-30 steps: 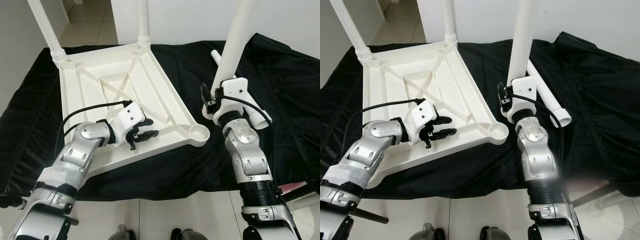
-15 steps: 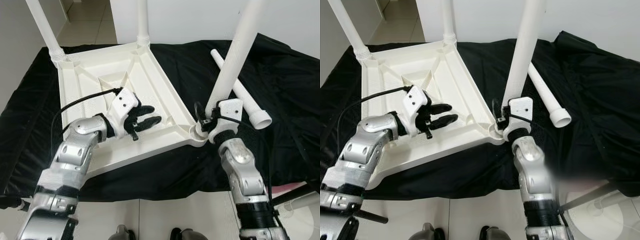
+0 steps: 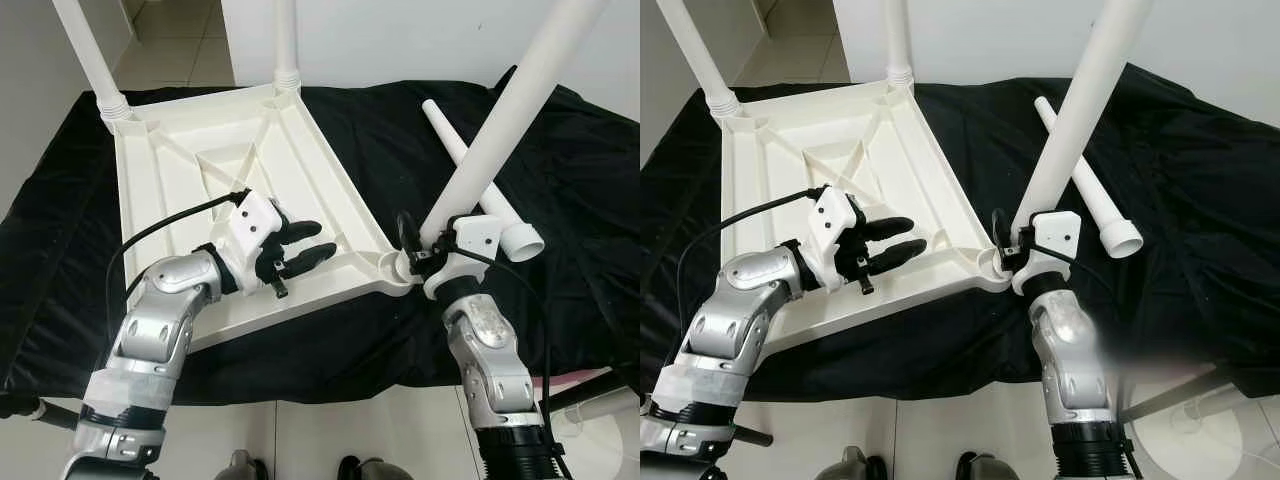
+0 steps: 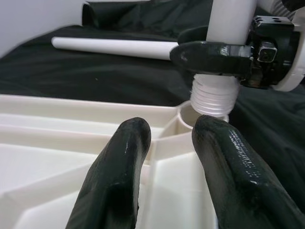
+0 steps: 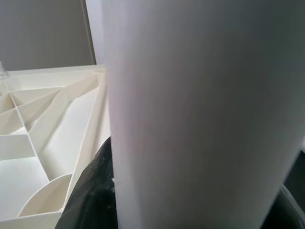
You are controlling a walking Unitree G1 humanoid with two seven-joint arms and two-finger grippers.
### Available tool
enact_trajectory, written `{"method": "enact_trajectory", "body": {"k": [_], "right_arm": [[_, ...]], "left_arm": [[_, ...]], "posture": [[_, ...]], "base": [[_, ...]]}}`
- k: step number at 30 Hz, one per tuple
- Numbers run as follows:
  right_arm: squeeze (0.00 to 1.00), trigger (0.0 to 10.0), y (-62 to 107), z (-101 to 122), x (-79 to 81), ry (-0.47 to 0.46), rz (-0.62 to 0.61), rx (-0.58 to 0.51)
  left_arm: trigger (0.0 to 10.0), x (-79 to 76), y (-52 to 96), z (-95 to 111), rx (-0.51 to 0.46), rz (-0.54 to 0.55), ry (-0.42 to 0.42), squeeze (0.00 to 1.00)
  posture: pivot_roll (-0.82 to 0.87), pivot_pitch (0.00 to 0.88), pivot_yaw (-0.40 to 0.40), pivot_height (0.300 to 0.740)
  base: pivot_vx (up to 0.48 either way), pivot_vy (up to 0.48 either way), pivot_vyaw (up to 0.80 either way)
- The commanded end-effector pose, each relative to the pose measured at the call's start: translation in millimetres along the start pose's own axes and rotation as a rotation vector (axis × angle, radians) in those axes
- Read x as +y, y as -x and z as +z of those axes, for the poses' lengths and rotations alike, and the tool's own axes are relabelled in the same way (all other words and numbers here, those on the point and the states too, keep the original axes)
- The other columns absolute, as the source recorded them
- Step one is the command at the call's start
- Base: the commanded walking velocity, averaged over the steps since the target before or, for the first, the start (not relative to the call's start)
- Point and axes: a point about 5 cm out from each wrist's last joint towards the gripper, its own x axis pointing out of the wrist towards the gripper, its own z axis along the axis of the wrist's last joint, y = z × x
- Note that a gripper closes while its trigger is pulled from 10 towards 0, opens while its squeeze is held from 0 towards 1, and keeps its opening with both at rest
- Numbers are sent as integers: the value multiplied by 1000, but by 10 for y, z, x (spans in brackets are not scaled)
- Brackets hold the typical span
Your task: Building children table
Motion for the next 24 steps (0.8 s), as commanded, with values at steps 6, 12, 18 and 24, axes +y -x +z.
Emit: {"method": "enact_trajectory", "body": {"k": [6, 12, 18, 24], "right_arm": [[0, 10000, 42, -193, 68, 8, 51, 52], [0, 10000, -65, -152, 148, 46, 112, 33], [0, 10000, -195, -72, 97, 9, 116, 22], [0, 10000, -184, -118, 74, 51, 166, 45]], "left_arm": [[10000, 79, 24, -18, 9, 203, -8, 0], [10000, -19, 69, -28, 14, 110, 30, 0], [10000, -71, 78, 1, 1, 84, 33, 0], [10000, -68, 93, 0, 4, 98, 30, 0]], "posture": [[-50, 122, -6, 740], [-42, 126, -11, 740], [-37, 127, -19, 740], [-33, 126, -26, 740]], "base": [[0, 0, 0], [0, 0, 0], [0, 0, 0], [0, 0, 0]]}}
